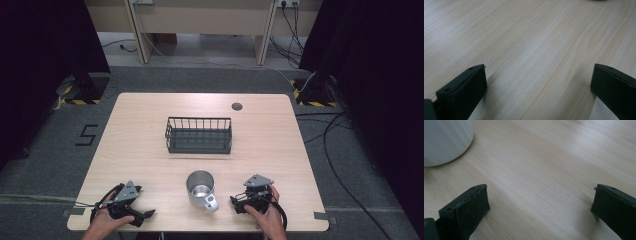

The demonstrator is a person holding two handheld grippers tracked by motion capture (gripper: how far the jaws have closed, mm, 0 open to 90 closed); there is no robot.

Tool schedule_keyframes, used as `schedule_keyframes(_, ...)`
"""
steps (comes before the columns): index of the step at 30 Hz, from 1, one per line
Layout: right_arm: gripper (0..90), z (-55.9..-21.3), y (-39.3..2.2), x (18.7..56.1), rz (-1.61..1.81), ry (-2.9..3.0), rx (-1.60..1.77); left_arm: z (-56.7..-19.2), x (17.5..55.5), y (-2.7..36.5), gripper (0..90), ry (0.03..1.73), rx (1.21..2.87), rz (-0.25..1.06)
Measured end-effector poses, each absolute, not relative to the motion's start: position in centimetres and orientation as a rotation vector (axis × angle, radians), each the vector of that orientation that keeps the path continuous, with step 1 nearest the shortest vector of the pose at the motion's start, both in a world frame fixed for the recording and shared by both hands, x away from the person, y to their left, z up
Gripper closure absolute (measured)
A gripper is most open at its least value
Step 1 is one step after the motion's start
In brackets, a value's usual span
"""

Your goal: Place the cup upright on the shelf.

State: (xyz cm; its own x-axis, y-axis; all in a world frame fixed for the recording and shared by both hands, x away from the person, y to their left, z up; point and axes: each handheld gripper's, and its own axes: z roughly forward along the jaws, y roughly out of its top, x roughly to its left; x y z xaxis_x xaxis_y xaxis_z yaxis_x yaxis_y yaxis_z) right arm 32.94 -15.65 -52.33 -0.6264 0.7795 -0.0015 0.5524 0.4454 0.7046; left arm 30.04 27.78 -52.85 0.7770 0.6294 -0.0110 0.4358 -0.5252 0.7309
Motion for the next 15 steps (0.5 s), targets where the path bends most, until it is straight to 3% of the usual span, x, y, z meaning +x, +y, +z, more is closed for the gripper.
schedule_keyframes(6, 4.9, -52.3, -15.7, 32.8, 0.987, 2.367, 1.132, -52.9, 30.0, 27.8, 0.0, 0.788, 2.209, 0.327)
schedule_keyframes(10, 16.9, -52.1, -15.9, 32.5, 1.051, 2.347, 1.143, -52.9, 30.0, 27.8, 0.0, 0.788, 2.209, 0.327)
schedule_keyframes(15, 15.2, -51.6, -15.9, 31.8, 1.084, 2.347, 1.124, -52.9, 30.0, 27.8, 0.0, 0.787, 2.209, 0.327)
